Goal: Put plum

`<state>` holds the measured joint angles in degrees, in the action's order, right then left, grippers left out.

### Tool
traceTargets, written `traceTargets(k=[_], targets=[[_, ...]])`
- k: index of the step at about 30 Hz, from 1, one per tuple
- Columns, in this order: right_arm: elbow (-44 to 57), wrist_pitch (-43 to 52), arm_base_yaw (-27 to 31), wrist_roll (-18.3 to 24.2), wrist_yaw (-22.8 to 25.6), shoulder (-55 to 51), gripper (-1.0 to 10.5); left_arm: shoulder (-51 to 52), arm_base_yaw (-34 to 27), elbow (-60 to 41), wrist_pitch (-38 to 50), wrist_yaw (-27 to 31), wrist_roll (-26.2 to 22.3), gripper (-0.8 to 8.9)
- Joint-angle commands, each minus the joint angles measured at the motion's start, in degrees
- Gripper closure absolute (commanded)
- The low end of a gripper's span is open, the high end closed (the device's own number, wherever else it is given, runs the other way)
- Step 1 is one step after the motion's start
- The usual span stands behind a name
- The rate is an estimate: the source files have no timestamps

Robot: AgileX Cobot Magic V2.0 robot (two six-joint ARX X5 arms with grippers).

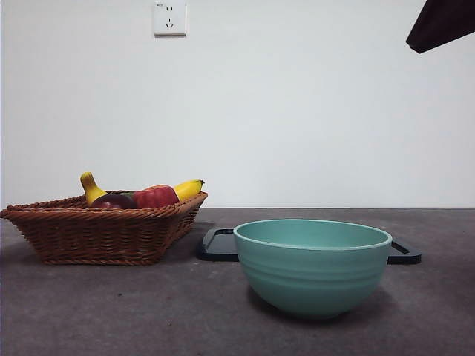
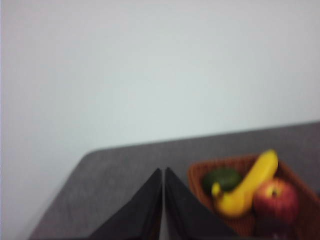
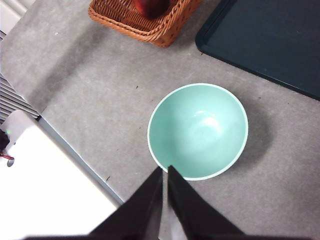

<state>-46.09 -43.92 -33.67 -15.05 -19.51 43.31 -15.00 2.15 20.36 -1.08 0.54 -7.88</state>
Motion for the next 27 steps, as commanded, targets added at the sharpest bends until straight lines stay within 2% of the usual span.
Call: traceTargets(k=[1,9,15,27], targets=[[-0.96,0.66,-0.37,0.50,0.02,0.39,9.4,3.32,-0.33,-4.68,0.92,0.15,-0.52,8.07],[-0.96,0.66,-0.37,0.50,0.02,0.39,9.4,10.80,-0.33,-14.08,-0.09,0.15,0.07,8.07],[-0.96,0.66,-0.37,0.50,0.02,0.39,9.4,14.49,-0.33,-16.15,-5.49,0.15,0.09,8.07],[-0.96,1.14,-0.37,0.50,0.02,0.39,9.4,14.84,-0.33,-18.97,-8.39,0.15,1.27,8.07]])
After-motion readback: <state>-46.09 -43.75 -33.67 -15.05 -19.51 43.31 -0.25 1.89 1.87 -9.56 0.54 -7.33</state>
